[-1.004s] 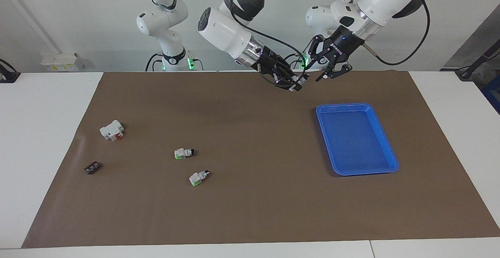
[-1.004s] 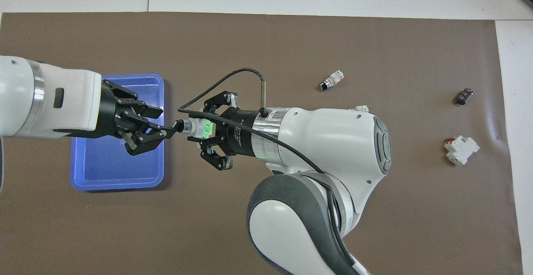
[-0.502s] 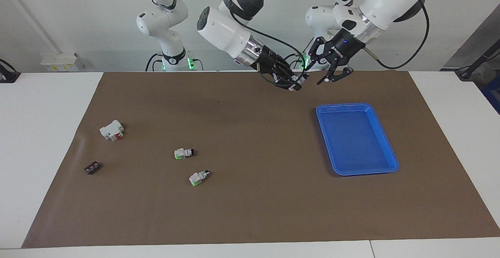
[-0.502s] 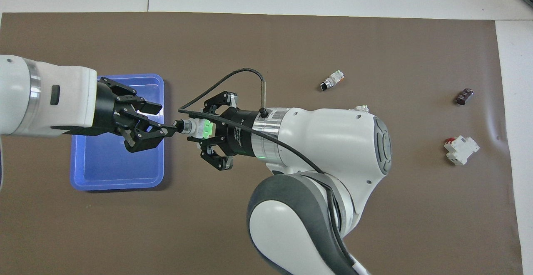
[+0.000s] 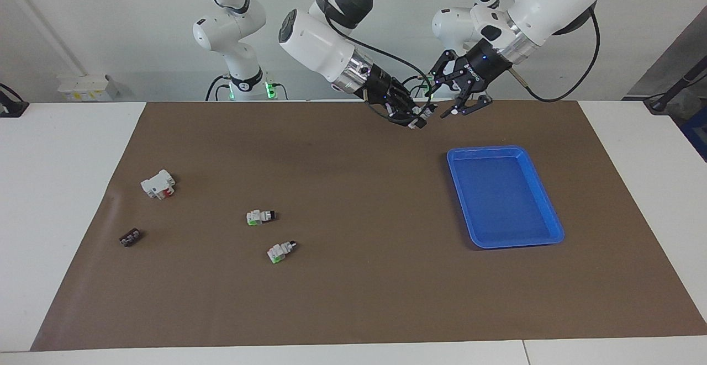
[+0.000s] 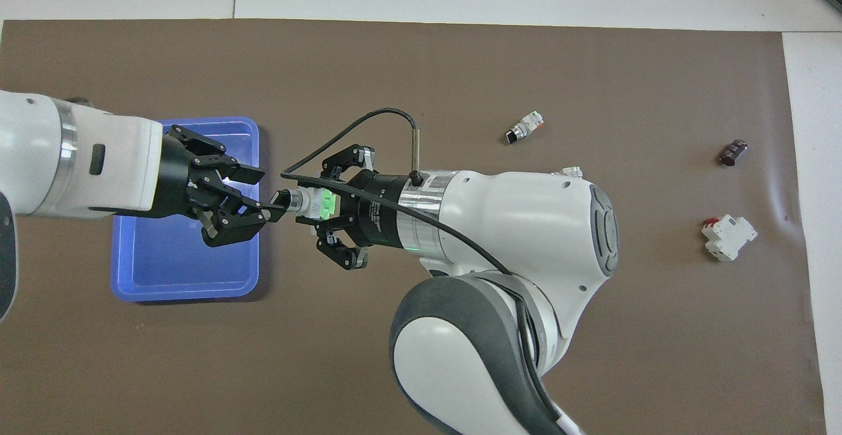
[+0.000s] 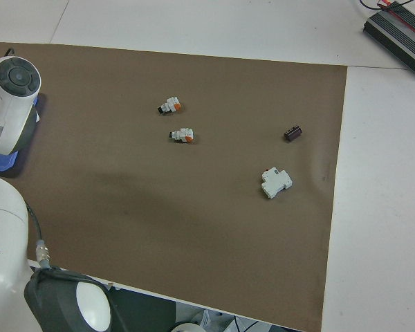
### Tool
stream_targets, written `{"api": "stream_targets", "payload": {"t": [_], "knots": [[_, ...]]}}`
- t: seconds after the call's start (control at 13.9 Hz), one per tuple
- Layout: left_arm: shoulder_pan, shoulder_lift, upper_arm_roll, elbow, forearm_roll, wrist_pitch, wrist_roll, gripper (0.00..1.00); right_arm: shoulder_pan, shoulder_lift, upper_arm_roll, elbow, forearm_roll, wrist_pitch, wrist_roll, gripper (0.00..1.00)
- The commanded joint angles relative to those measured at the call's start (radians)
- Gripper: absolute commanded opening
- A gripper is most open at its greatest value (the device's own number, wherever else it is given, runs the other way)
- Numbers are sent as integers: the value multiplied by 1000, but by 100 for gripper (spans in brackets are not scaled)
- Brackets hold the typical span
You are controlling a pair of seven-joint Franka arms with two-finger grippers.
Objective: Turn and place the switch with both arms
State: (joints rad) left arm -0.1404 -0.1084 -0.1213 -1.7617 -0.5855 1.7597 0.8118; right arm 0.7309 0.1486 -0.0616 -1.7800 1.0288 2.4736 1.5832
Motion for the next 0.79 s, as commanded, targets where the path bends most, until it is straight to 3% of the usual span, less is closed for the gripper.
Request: {"api": "stream_targets", "payload": {"t": [0.0,0.22,0.57,0.72], "knots": [[-4,-37,8,-45,-28,17,88,61,-5,-15,3,-7,16,-10,11,0],[-10,-50,8,-67,-28,23,116,60,-5,-15,3,-6,16,-10,11,0],[-4,-59,8,-85,-30,40,171,35,-5,-15,3,-7,16,-10,11,0],[-5,-60,8,-87,-36,50,168,34,-7,-15,3,-7,16,-10,11,0]]}}
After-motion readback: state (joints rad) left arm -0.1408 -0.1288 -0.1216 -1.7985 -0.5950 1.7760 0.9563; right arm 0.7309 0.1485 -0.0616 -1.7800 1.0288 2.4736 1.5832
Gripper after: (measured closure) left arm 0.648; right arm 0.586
